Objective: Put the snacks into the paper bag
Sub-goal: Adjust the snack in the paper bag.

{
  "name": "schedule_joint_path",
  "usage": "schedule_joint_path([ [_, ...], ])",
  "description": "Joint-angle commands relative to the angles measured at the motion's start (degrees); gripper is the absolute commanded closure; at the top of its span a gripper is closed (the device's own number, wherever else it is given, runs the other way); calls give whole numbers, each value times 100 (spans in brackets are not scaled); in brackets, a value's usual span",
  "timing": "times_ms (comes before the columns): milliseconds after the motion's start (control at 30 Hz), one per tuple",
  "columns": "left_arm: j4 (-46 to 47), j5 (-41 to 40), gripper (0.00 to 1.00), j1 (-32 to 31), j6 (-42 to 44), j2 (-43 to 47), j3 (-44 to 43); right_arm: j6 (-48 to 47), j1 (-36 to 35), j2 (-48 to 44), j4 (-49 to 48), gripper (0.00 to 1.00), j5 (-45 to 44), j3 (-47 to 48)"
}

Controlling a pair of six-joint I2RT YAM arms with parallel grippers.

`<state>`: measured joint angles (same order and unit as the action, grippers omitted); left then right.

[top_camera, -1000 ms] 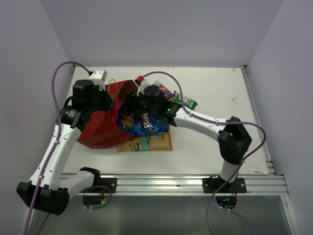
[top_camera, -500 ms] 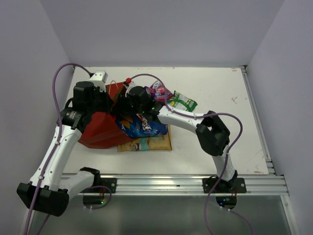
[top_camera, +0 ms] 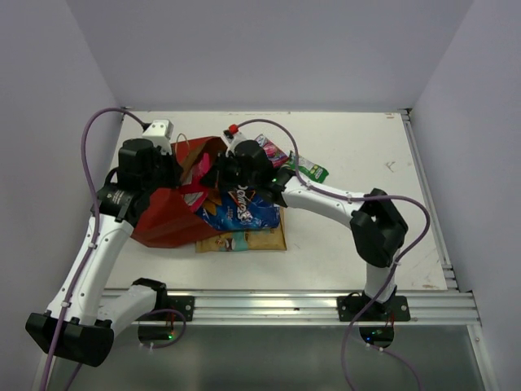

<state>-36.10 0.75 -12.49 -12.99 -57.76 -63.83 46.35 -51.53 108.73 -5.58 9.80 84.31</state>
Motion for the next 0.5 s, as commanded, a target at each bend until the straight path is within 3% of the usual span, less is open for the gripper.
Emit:
schedule_joint_path([
  [0,348,-225,100,36,-115,80,107,102,90,-633,-645,100,92,-73],
  [433,692,135,100,36,-370,54,213,560,38,-757,-1068,100,127,-1444],
  [467,718,231,100,36,-388,28,222,533,38,-722,-954,94,118,-1435],
])
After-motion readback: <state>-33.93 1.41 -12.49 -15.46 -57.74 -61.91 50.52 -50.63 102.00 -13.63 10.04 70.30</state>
